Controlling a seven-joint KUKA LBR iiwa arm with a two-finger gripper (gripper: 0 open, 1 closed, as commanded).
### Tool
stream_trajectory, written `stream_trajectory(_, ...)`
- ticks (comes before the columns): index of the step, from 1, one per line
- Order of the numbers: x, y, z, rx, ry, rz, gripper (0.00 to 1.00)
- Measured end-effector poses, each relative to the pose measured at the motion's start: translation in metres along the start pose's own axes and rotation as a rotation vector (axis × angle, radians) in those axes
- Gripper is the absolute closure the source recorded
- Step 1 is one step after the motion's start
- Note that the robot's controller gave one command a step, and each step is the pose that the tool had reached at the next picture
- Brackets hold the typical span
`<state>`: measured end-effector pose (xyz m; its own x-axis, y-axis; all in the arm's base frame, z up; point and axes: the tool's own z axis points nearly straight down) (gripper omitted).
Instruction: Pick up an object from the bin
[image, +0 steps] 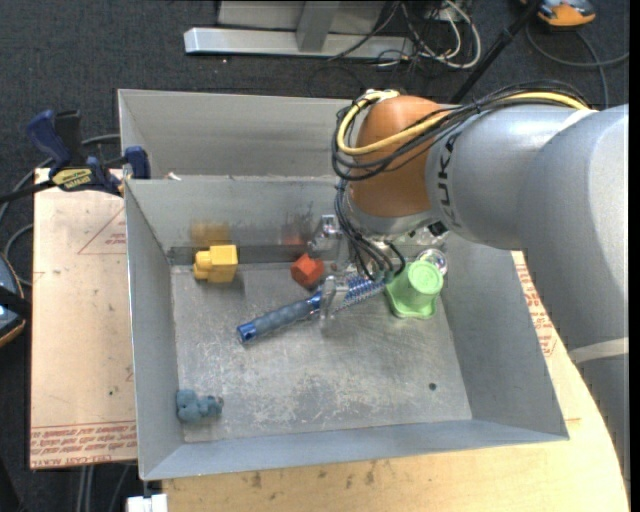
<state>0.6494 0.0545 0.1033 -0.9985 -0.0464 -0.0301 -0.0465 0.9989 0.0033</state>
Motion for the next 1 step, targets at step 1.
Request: stream_trajectory(1,0.0011,-0.0007,0.0016,0.0,0.007,0.0,1.0)
